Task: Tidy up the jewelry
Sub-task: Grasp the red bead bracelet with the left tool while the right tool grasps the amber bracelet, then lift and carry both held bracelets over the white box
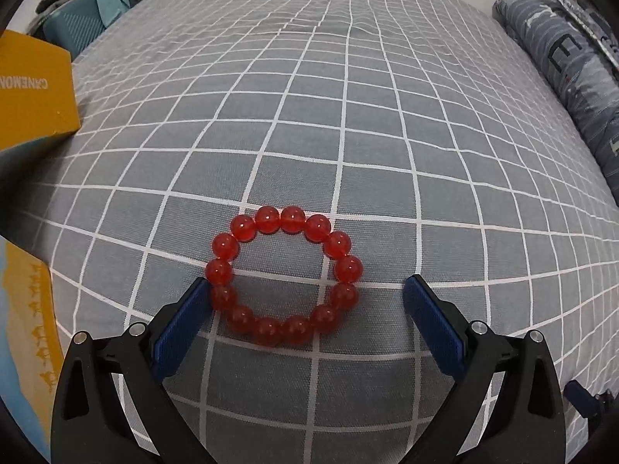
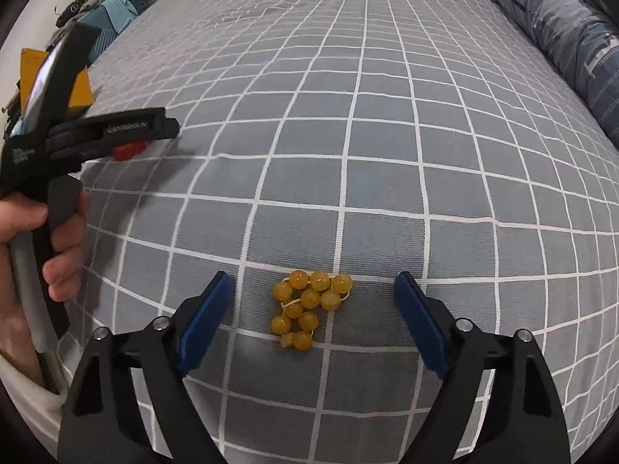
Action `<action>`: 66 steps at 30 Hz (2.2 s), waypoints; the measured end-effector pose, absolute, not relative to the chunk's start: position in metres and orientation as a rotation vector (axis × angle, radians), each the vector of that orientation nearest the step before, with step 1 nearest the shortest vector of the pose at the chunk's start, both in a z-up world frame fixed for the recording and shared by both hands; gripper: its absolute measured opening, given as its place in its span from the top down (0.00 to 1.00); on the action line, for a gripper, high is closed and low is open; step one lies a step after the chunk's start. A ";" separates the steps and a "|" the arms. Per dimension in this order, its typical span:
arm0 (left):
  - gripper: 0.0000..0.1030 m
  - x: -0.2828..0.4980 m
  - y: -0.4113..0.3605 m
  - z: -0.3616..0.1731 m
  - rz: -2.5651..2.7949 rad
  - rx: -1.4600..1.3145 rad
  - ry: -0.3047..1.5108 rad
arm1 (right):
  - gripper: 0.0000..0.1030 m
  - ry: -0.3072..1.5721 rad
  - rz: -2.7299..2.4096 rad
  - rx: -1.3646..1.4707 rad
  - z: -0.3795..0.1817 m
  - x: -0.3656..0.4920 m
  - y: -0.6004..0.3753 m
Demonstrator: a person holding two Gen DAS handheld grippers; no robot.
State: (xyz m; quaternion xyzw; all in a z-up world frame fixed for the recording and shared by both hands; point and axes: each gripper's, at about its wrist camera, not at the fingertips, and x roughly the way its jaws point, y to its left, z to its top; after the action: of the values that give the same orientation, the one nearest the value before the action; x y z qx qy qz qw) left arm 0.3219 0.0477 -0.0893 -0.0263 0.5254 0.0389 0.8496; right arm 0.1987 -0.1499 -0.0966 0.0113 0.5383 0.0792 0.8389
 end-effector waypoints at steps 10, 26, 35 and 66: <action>0.32 0.313 0.046 -0.087 0.116 -0.057 1.091 | 0.42 1.135 0.153 -0.003 -0.098 0.200 -0.154; 0.74 0.305 0.049 -0.082 0.125 -0.041 1.062 | 0.87 1.079 0.138 -0.069 -0.095 0.194 -0.153; 0.74 0.299 0.052 -0.076 0.114 -0.055 1.039 | 0.91 1.032 0.135 -0.045 -0.087 0.188 -0.153; 0.87 0.248 0.046 -0.017 0.016 -0.077 0.941 | 0.91 0.880 0.110 -0.006 -0.037 0.162 -0.157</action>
State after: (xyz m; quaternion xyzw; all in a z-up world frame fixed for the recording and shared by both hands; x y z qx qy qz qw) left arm 0.2478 0.0458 -0.0172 -0.0370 0.4531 0.0075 0.8907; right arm 0.1622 -0.1570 -0.0372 -0.0028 0.4258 0.0535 0.9033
